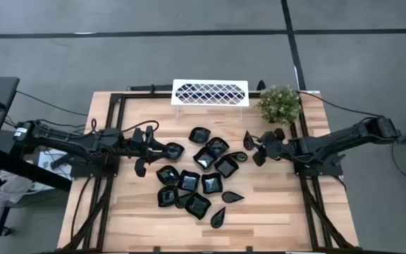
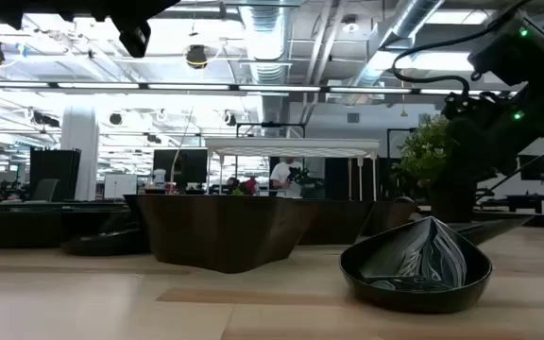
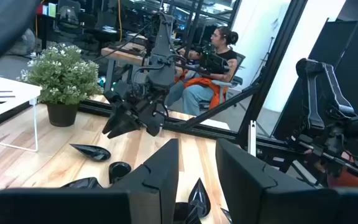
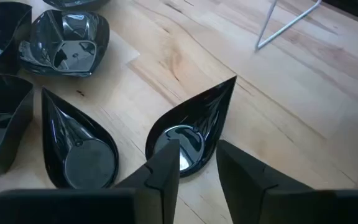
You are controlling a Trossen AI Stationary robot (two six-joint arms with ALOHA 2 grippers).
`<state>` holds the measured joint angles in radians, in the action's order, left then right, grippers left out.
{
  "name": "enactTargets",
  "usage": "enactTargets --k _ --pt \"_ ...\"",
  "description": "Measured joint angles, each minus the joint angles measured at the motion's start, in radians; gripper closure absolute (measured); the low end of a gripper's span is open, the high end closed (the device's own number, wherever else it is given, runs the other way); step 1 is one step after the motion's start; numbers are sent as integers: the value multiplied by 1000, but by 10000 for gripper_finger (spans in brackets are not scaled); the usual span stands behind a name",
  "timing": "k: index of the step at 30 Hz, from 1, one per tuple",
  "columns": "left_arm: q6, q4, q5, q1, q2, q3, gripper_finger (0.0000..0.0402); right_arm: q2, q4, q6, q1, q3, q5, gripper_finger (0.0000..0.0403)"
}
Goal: Pick & Place Mini shaped plates
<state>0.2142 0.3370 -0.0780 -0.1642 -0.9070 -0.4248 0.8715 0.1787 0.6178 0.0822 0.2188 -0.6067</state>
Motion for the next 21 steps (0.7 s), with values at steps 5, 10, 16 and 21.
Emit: enactTargets --k 5,10,16,21 --pt "0 0 0 0 0 0 293 0 0 0 0 0 0 301" --pt "0 0 0 0 0 0 293 0 0 0 0 0 0 301" --pt "0 0 0 0 0 0 293 0 0 0 0 0 1 301" --pt "0 0 0 0 0 0 293 0 0 -40 0 0 5 301"
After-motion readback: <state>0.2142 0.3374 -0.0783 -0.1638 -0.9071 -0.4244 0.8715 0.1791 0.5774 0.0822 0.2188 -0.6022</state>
